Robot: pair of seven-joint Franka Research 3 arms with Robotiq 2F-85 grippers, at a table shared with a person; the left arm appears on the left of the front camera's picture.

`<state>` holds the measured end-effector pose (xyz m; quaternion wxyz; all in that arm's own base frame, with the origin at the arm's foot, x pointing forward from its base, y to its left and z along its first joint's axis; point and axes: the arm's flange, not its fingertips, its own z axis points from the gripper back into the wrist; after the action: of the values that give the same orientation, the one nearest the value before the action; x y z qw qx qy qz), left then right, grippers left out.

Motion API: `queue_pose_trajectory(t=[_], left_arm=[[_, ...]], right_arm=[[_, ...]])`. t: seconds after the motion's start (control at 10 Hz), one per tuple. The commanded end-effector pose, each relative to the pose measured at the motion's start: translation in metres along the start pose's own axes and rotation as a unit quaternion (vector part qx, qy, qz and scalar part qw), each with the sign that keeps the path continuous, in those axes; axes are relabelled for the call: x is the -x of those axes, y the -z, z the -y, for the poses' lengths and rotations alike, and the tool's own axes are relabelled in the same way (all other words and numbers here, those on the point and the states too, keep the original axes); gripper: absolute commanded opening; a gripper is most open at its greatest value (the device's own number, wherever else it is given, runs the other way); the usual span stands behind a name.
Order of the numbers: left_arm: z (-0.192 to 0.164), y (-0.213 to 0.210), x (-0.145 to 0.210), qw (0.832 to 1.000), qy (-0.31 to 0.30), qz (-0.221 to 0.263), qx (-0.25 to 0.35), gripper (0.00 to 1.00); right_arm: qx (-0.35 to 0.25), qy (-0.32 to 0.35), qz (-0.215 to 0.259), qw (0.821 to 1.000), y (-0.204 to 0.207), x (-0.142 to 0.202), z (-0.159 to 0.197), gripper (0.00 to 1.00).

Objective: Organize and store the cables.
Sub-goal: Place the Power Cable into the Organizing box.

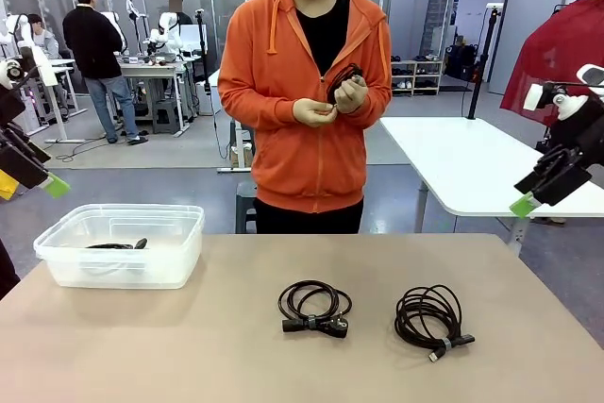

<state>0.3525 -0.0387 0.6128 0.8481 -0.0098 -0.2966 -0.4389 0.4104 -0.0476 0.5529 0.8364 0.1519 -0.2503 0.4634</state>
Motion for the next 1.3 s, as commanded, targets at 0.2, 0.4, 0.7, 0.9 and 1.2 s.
queue_pose_trajectory(t=[0.2,0.4,0.7,0.9,1.2], left_arm=[[0.003,0.008,-0.012,1.000,0.010,-0.003,-0.011,1.00],[0.013,0.029,-0.034,0.999,0.034,-0.009,0.007,1.00],[0.038,0.062,-0.067,0.997,0.065,-0.028,0.023,1.00],[0.055,0.083,-0.087,0.996,0.078,-0.038,0.035,1.00],[0.080,0.114,-0.110,0.990,0.114,-0.054,0.067,1.00]], right_arm=[[-0.001,-0.003,-0.003,1.000,0.002,-0.003,-0.001,1.00],[-0.001,-0.003,-0.003,1.000,0.002,-0.003,-0.001,1.00],[-0.001,-0.003,-0.003,1.000,0.002,-0.003,-0.001,1.00],[-0.001,-0.003,-0.003,1.000,0.002,-0.003,-0.001,1.00],[-0.001,-0.003,-0.003,1.000,0.002,-0.003,-0.001,1.00]])
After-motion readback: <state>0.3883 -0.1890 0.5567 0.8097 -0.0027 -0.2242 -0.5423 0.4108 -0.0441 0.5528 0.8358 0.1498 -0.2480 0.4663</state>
